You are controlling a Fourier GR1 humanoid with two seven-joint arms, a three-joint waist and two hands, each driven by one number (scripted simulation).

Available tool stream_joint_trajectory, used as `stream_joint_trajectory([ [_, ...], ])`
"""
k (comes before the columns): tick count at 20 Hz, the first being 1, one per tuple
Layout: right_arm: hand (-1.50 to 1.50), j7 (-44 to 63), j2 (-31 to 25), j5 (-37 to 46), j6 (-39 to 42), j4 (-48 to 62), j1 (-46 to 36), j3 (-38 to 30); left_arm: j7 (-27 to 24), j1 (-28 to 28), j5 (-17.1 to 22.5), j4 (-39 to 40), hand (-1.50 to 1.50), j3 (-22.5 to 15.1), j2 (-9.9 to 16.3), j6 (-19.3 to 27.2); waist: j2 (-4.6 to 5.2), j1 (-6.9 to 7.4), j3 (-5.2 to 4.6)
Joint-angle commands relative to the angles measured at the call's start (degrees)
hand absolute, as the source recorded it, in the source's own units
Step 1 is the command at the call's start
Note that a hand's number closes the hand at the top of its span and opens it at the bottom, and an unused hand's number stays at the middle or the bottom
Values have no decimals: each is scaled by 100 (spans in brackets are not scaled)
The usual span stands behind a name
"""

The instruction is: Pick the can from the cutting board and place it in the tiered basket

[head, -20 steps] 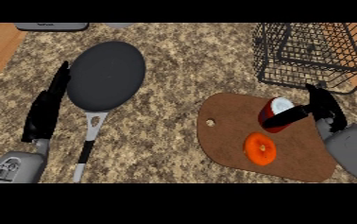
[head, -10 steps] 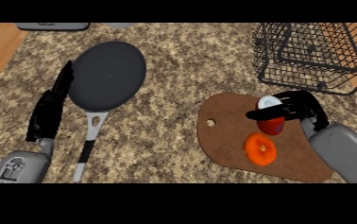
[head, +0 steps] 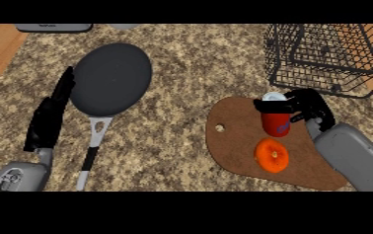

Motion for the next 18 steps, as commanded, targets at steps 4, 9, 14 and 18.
stream_joint_trajectory([
  [4, 150, 1324, -246, 489, -602, -349, -407, -515, 87, 20, -27, -65, 0, 142, 11, 15, -25, -90, 16],
  [9, 150, -243, 1376, 1713, -223, -94, -1475, 1037, 93, -327, -40, 90, 0, 0, -78, -206, 66, 299, 14],
  [14, 150, -642, 2339, 2781, -1126, 629, -2267, 1063, 54, -312, -21, 131, 0, 151, 11, -279, 38, 143, 23],
  [18, 150, -426, 1761, 3445, -956, 189, -2790, 655, -11, -416, -78, 441, 0, 277, -112, -113, -9, -83, 20],
])
